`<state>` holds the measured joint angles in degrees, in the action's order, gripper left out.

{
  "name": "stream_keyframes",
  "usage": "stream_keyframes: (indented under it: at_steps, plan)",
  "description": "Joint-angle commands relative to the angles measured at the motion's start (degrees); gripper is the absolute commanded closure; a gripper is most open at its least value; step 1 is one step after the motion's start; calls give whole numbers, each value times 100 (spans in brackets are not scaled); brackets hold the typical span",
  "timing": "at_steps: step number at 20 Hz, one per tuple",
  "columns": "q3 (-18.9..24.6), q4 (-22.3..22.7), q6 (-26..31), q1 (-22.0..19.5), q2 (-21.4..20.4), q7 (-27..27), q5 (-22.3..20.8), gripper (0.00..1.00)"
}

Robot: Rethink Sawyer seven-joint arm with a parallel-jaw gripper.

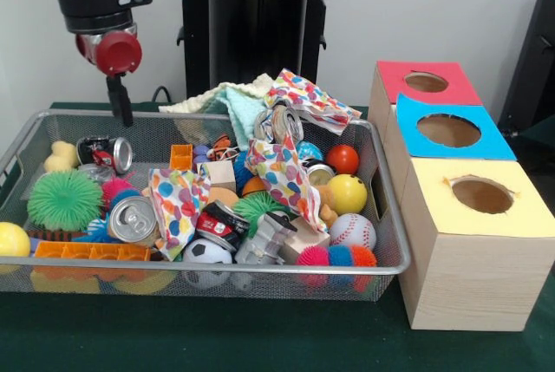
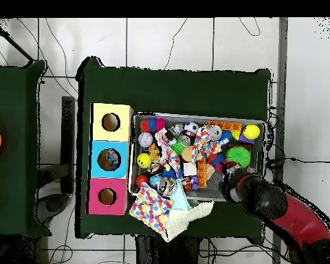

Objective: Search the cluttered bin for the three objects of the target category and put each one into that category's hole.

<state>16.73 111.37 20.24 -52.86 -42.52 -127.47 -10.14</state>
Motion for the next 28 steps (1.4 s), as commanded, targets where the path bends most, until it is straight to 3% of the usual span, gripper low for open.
stream_keyframes:
  at_steps: [1,11,19,28]
  plan:
    - [626,-710,-92,-354,315,861,-537,0]
    - [820,-486,-399,-539,383,434,-787,0]
    - [859,-507,-947,-743,1198,155,-835,0]
    - [958,-671,-1089,-998,1600,280,-931,0]
